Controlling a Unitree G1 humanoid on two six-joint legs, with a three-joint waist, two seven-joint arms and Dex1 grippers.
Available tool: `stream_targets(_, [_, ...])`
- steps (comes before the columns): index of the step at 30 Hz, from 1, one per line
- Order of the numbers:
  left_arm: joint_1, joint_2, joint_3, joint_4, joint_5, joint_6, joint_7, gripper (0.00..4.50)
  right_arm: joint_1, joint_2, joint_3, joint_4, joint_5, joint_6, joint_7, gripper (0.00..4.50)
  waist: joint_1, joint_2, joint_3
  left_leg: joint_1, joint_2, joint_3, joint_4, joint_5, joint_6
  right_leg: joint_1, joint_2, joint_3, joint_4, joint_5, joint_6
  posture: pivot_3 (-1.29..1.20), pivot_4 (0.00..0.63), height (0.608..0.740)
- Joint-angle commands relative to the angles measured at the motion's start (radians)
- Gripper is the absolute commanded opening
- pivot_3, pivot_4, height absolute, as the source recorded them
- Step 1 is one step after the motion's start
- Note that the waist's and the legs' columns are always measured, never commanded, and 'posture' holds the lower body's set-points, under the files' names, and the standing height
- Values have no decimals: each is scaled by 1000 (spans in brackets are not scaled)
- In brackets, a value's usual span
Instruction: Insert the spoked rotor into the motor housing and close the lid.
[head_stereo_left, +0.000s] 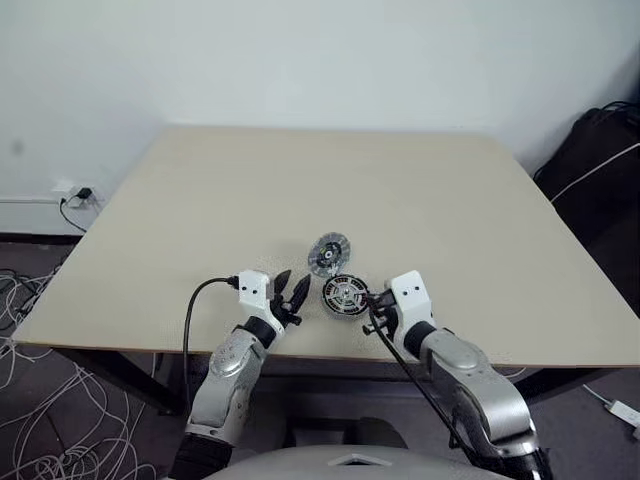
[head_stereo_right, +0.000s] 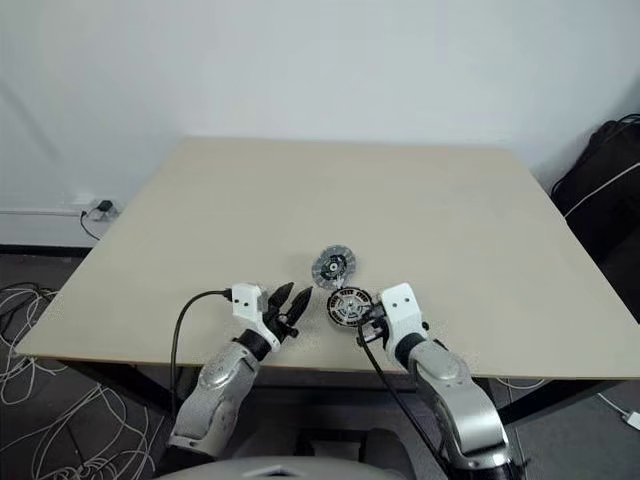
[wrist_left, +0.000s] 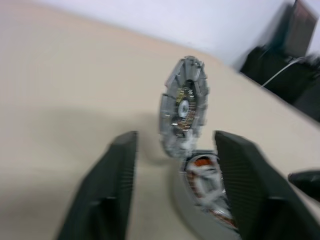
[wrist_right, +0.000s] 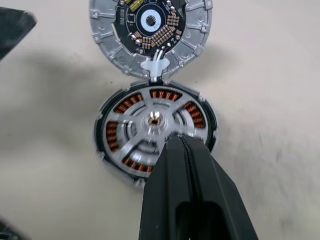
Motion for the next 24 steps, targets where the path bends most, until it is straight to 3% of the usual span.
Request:
stream_targets(1, [12, 10, -38, 39, 62, -109, -35, 1151, -68, 22, 24, 48, -26, -56, -3, 0, -1, 0, 0, 0, 0, 0, 0, 0, 0, 0, 0, 0, 0, 0, 0, 0, 0, 740])
stream_targets(5, [9, 31, -53, 95, 128, -221, -50, 10, -117, 44, 39, 104, -46, -94, -1, 0, -1, 0, 0, -1, 0, 0, -1, 0, 0, -2, 0, 0, 0, 0, -1, 0, 0, 740])
stream_targets(10, [-3, 74, -69, 159, 166, -353, -109, 10, -162, 62, 52, 169, -58, -140, 11, 0, -3, 1, 0, -1, 0, 0, -1, 0, 0, -2, 0, 0, 0, 0, -1, 0, 0, 740])
stream_targets(19, [18, 95, -70, 179, 132, -307, -189, 10, -141, 49, 98, 316, -87, -150, 63, 0, -7, 3, -2, -1, 0, 0, -1, 0, 0, -2, 0, 0, 1, 0, -1, 0, 0, 740])
stream_targets(24, [32, 72, -76, 145, 119, -263, -186, 10, -138, 21, 84, 237, -83, -148, 86, 0, -6, 5, -4, 0, 0, 0, 0, 0, 1, 0, 0, 0, 1, 0, -1, 0, 0, 740])
